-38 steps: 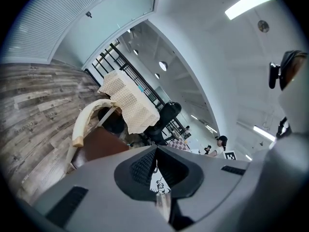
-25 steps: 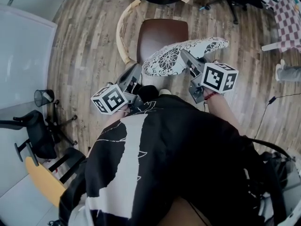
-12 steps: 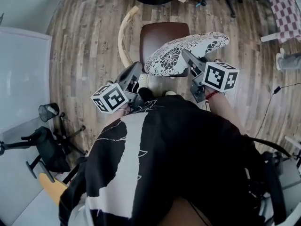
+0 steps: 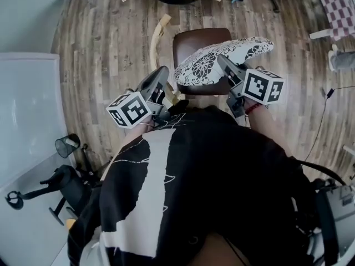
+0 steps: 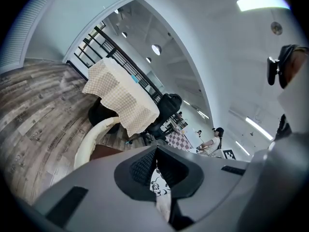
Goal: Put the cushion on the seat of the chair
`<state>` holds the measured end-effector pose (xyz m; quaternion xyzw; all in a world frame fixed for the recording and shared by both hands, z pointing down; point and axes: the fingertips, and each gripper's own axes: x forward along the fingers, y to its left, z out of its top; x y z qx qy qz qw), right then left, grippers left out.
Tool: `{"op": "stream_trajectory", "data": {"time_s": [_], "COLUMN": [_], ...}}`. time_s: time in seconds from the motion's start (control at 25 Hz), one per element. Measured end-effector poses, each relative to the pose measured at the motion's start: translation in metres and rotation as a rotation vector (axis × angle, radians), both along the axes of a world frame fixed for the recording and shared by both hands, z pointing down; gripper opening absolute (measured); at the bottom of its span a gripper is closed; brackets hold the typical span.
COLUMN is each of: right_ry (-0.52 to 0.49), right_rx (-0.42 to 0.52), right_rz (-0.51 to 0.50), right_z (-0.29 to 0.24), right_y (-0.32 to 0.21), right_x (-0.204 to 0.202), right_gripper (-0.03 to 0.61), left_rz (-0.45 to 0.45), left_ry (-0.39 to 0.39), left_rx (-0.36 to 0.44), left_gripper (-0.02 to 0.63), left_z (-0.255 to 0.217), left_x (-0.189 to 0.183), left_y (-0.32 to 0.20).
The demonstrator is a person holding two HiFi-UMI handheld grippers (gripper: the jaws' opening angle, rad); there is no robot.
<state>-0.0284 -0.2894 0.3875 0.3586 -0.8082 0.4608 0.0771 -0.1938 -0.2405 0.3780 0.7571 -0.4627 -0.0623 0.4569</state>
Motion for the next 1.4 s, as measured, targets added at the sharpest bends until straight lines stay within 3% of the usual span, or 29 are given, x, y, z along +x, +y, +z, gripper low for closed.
{"op": "stream_trajectory", "data": {"time_s": [0.28,0.72,1.04,1.4], "right_ry": [0.004,0.074,0.066,0.087], "right_rx": [0.013,-0.125,-0.254,-0.322], "right_rz": [0.062,0.159,0.239,0.269], "right_z": [0.006,0.074,0.112,0.134], "right_y": [-0.029,-0.034,-0.026,-0.019], "right_x": [-0.046,-0.060,-0.054,-0.050], "right_gripper": [0.029,0.029,0.029,0.029], "left_rz": [0.077,0.143,0.165,0.224], "left_ry": [0.005,0.019,0.043,0.074], "left_rx": [-0.016,-0.062,-0.088,-0.118], "left_gripper": [0.014,0.014,0.014,0.015], "left_z": [0.011,0.038,0.052,0.066], "left_x": [-0.046,-0.080,-0.085,-0.071], "left_y": [-0.034,-0.061,-0.071,-0.078]}}
